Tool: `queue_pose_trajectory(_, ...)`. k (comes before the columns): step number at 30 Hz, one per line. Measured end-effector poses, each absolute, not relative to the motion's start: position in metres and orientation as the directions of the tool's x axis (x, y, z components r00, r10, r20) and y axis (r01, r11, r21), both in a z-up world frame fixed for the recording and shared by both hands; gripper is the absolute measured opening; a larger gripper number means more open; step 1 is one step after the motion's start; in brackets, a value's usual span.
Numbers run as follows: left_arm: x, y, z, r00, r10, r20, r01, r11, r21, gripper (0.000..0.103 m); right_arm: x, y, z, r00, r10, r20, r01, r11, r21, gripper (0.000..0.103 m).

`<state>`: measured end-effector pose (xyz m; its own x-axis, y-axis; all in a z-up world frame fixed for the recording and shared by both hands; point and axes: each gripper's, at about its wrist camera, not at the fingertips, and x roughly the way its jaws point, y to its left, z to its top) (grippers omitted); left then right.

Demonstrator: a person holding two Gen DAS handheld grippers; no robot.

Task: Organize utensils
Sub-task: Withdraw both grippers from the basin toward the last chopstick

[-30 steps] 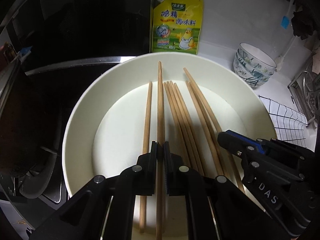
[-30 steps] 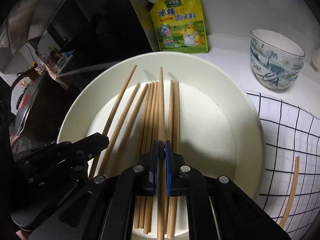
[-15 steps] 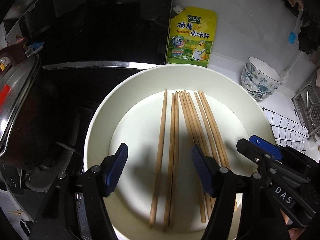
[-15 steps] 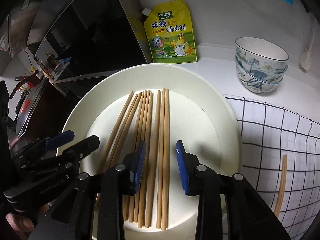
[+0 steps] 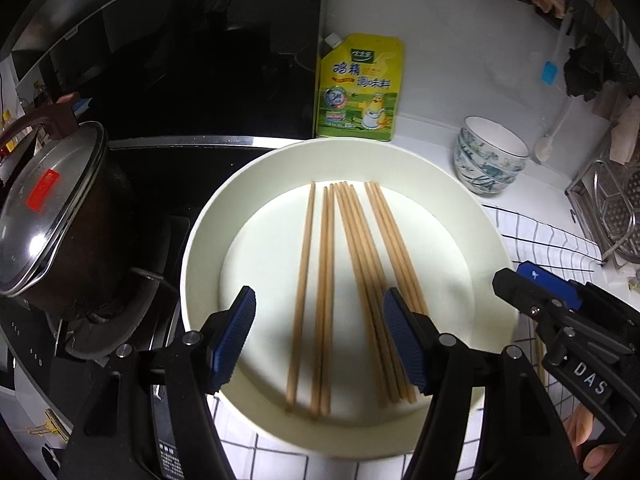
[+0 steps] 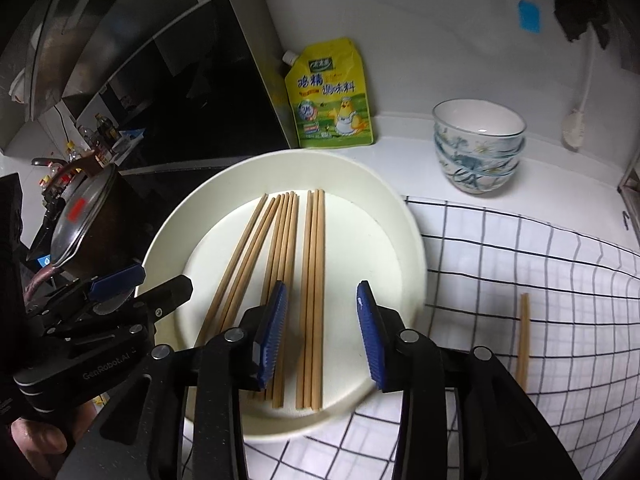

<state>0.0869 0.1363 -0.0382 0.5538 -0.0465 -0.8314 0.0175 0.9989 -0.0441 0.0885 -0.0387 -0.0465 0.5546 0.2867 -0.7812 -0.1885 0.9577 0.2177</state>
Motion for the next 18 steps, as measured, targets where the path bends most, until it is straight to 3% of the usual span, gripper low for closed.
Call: queue_pose_trajectory(18,0.033,0.091,-0.023,0.579,-0.072,-0.812,0.033,0.997,-0.065,0.075,0.025,-0.103,-0.034,0.600,0.274,-0.752,-0.187,0.962,0.201,0.046)
